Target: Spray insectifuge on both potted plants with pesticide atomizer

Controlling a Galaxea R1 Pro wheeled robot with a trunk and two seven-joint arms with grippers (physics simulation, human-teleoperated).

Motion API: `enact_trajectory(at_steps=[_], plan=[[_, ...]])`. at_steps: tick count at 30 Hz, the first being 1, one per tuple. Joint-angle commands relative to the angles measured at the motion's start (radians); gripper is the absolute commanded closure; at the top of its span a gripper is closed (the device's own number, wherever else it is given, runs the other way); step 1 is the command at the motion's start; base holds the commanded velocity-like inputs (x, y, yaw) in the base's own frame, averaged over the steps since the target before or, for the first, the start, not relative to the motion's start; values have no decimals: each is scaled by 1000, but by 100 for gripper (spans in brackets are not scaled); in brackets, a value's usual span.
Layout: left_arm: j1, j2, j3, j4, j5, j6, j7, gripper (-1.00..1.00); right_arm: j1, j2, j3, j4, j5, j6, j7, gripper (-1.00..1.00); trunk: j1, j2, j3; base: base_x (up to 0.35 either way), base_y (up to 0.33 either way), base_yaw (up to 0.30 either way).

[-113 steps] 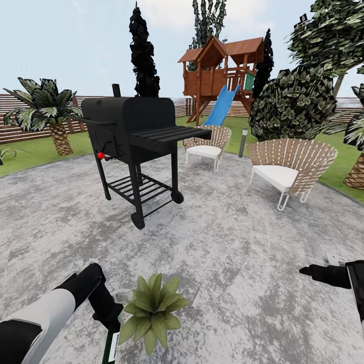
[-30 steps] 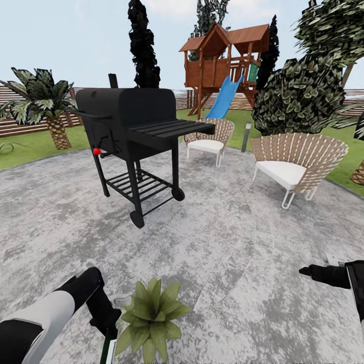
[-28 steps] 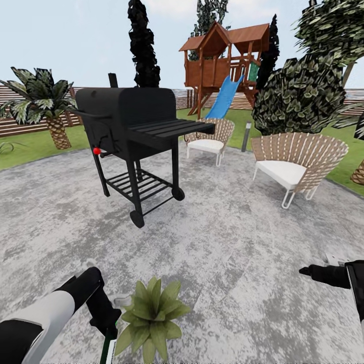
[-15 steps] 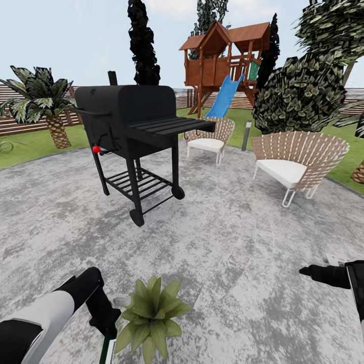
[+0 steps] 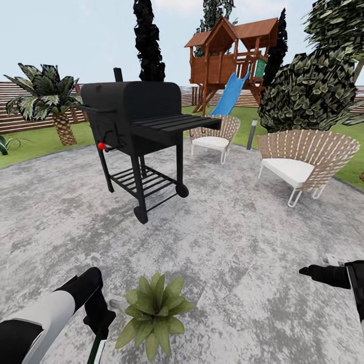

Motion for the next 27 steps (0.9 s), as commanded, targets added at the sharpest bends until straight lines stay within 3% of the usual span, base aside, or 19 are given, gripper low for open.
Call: enact_trajectory(at_steps=[1,13,19,27], plan=[[0,-1,1,-2,-11,5,-9,100,-1,0,-2,-1,10,2,11,-100,4,-8,-4,0,0,2],[0,-4,1,0,-10,5,-9,100,-1,0,-2,-1,10,2,11,-100,50,-92,-55,0,0,107],[0,-3,1,2,-10,5,-9,100,-1,0,-2,-1,10,2,11,-100,50,-92,-61,0,0,124],[0,-4,0,2,-8,5,-10,100,-1,-1,-3,-1,10,2,11,-100,81,-148,-88,0,0,12]])
